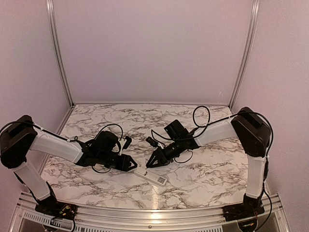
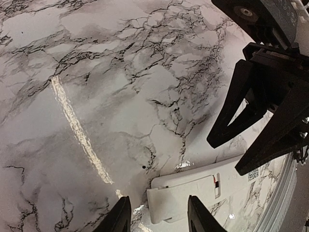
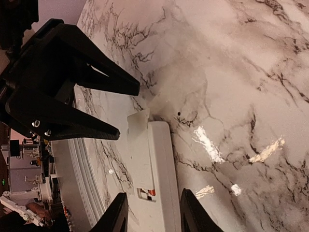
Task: Load the batteries into the remote control
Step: Press the battery cover onto the remote control.
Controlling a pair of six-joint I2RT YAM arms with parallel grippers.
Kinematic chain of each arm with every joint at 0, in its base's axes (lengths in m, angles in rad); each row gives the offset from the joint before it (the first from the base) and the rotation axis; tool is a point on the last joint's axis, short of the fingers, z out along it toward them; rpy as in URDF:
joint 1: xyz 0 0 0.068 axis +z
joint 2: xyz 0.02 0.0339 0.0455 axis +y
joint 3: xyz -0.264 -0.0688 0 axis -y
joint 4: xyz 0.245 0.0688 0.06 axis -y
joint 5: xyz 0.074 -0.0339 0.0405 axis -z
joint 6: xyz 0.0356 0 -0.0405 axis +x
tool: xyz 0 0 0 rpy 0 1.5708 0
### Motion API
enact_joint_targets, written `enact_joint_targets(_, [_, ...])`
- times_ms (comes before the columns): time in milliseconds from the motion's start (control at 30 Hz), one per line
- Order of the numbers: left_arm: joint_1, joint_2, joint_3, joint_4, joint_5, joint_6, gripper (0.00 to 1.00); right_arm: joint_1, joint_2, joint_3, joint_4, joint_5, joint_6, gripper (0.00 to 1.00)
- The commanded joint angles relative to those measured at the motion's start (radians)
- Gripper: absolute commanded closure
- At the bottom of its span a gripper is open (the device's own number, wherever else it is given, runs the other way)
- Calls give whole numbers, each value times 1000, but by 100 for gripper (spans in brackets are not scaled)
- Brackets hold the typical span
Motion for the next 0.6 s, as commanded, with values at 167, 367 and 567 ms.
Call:
enact_joint_targets(167, [7, 21, 19, 6, 22, 28, 64, 14, 76, 83, -2, 6, 11, 67])
enact_joint_targets(367, [6, 29, 23, -7, 23, 41, 68, 31, 96, 106, -14, 2, 0, 67])
enact_joint_targets(567, [7, 41, 38, -18, 26, 57, 73, 41, 107, 121, -37, 1, -21, 68])
